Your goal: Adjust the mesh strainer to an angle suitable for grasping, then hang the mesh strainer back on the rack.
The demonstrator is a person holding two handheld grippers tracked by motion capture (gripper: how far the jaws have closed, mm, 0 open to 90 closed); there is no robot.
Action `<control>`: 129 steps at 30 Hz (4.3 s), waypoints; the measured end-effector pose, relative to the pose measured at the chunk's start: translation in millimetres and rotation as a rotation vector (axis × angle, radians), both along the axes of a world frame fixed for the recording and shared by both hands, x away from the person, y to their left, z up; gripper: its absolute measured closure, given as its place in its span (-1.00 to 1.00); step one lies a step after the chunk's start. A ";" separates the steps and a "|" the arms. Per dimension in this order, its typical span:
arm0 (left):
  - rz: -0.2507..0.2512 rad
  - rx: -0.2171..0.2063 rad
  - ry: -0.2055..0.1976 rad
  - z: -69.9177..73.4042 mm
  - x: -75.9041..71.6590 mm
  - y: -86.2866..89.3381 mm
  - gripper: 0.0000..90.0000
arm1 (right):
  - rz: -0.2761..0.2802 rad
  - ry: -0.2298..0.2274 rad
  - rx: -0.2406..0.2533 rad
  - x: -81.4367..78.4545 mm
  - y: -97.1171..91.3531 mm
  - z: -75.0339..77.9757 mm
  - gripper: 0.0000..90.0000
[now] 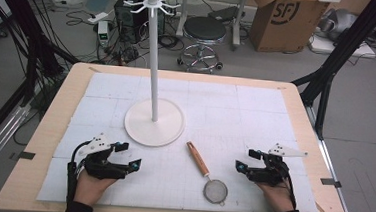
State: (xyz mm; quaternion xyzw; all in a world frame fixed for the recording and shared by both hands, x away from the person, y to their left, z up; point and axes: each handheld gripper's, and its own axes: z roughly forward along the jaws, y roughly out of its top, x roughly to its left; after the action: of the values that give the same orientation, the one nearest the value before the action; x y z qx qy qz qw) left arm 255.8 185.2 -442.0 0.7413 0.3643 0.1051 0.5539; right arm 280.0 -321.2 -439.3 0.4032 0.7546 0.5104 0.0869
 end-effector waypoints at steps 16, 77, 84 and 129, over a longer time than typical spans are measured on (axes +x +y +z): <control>0.000 0.002 0.000 -0.8 1.1 0.1 -0.60 | -0.002 -0.001 -0.001 0.6 -0.2 -0.3 -0.63; -0.001 -0.020 -0.009 1.2 -0.1 -2.5 -0.60 | 0.148 0.126 -0.035 18.7 80.1 14.8 -0.46; 0.006 -0.029 -0.015 2.2 0.5 0.0 -0.61 | 0.188 0.183 -0.062 23.0 97.2 10.7 -0.27; 0.019 -0.042 -0.016 3.3 1.2 1.7 -0.61 | 0.222 0.337 -0.136 27.1 120.2 -5.9 -0.02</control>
State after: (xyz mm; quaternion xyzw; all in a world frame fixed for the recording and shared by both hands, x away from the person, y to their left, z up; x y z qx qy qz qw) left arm 257.1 186.9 -438.7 0.7253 0.3689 0.1084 0.5711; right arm 307.0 -201.0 -445.1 0.3906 0.8308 0.3901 -0.0703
